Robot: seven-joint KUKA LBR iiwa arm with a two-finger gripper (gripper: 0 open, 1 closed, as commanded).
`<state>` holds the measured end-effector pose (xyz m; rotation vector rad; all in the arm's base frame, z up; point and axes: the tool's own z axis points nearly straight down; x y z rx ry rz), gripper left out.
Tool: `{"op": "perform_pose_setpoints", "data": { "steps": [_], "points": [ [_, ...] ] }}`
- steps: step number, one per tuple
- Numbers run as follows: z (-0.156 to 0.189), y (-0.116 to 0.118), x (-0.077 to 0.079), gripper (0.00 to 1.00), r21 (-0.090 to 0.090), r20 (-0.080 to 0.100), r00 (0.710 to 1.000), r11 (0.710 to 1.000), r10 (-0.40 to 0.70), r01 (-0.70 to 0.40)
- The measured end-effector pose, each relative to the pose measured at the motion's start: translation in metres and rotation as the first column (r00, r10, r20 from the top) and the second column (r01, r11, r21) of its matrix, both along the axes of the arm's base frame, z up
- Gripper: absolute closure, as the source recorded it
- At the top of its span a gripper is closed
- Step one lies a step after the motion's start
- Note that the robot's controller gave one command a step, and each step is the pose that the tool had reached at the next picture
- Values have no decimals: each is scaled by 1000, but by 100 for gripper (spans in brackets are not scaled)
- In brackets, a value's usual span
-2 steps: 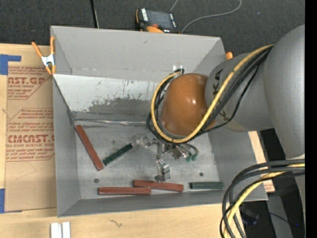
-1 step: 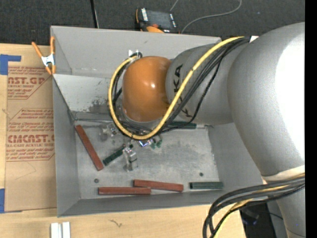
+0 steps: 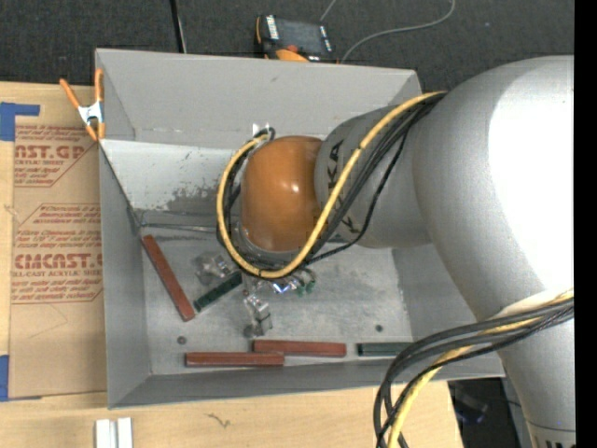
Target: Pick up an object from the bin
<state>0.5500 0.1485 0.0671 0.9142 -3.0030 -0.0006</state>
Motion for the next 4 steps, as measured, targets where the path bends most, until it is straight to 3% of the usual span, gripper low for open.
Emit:
{"op": "perform_pose_setpoints", "data": {
  "steps": [1, 2, 3, 4],
  "points": [
    [3, 1, 2, 100, 2, 5, 1000, 1000, 1, -1],
    [3, 1, 1, 0, 1, 4, 1000, 1000, 1, -1],
    [3, -4, -51, 0, 2, 6, 881, 881, 474, -474],
    [2, -4, -52, 100, 2, 3, 882, 882, 471, -471]
  ]
}}
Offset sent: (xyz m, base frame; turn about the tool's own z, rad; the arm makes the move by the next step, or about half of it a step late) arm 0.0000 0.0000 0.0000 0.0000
